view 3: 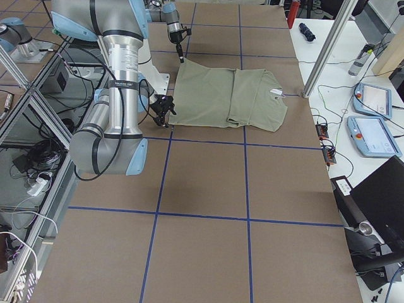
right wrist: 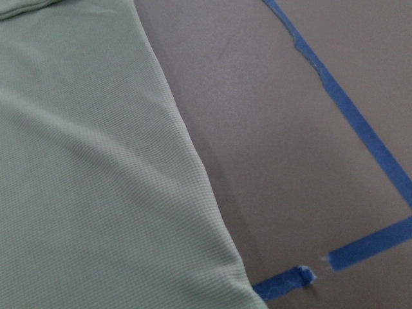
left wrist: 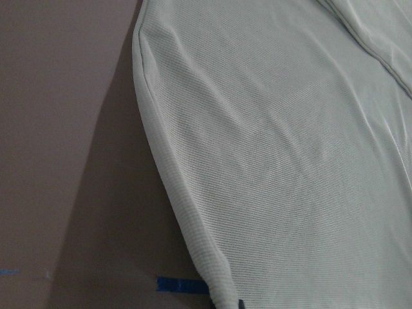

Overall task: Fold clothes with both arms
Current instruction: 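Grasp the two hem corners nearest the robot with both grippers, then lift the hem with both grippers and fold it toward the collar, then release the hem and lower the left gripper to the folded edge nearest it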

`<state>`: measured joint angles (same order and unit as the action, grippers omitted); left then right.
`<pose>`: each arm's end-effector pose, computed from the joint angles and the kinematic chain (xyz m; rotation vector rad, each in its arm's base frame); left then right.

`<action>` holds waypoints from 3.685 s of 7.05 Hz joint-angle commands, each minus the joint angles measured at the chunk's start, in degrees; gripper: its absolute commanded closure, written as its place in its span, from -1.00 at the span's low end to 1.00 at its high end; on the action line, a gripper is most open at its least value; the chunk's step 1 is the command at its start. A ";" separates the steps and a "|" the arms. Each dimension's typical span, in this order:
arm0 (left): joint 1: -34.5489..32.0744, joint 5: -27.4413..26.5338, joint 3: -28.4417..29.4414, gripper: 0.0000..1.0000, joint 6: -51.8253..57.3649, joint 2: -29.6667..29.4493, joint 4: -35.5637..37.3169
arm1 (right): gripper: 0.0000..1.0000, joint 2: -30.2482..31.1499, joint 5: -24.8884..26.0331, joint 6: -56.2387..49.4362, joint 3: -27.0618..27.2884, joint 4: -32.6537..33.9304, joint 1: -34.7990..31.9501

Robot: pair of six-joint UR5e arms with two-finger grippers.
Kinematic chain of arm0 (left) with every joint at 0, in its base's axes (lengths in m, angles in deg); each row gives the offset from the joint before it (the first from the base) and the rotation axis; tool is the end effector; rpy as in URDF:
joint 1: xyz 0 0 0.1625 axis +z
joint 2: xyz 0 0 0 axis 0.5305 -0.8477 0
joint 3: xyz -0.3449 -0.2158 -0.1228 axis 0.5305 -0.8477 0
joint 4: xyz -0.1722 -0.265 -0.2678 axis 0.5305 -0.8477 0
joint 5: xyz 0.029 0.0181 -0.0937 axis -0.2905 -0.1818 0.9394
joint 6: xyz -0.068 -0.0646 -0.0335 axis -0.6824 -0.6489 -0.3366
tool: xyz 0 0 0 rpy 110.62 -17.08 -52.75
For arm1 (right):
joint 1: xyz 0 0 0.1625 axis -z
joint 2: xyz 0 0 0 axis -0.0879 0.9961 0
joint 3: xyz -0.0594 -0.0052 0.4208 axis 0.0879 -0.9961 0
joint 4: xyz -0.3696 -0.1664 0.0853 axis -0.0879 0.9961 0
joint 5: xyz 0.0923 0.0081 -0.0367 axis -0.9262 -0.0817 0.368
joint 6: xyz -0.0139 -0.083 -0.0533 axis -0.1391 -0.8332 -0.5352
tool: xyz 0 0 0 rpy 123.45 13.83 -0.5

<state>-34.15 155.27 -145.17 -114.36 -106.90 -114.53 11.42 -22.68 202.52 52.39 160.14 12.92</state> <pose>0.4549 -0.1741 0.3228 0.1125 1.3464 -0.3419 -0.4719 -0.1228 0.4025 0.2843 -0.8214 0.5852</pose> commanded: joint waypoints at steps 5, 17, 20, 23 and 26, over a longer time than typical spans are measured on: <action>0.00 -0.09 -0.18 1.00 0.00 -0.08 0.00 | 1.00 -1.07 0.07 0.09 1.18 2.30 -1.19; -22.28 18.46 -7.18 1.00 19.56 -12.18 20.39 | 1.00 -28.82 -24.25 -24.67 10.05 36.67 -28.91; -39.25 29.97 3.39 1.00 30.56 -20.79 24.85 | 1.00 -30.33 -30.94 -34.16 -1.49 23.16 -41.06; -40.69 23.76 22.52 1.00 32.16 -28.62 23.38 | 1.00 -36.64 -33.76 -38.14 -22.80 10.46 -48.29; -40.17 21.28 37.49 1.00 34.54 -31.88 15.21 | 1.00 -39.48 -35.25 -41.91 -37.55 0.10 -50.93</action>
<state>-74.55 177.75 -113.18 -80.44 -137.07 -96.95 -27.21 -57.27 162.44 19.12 162.40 -36.89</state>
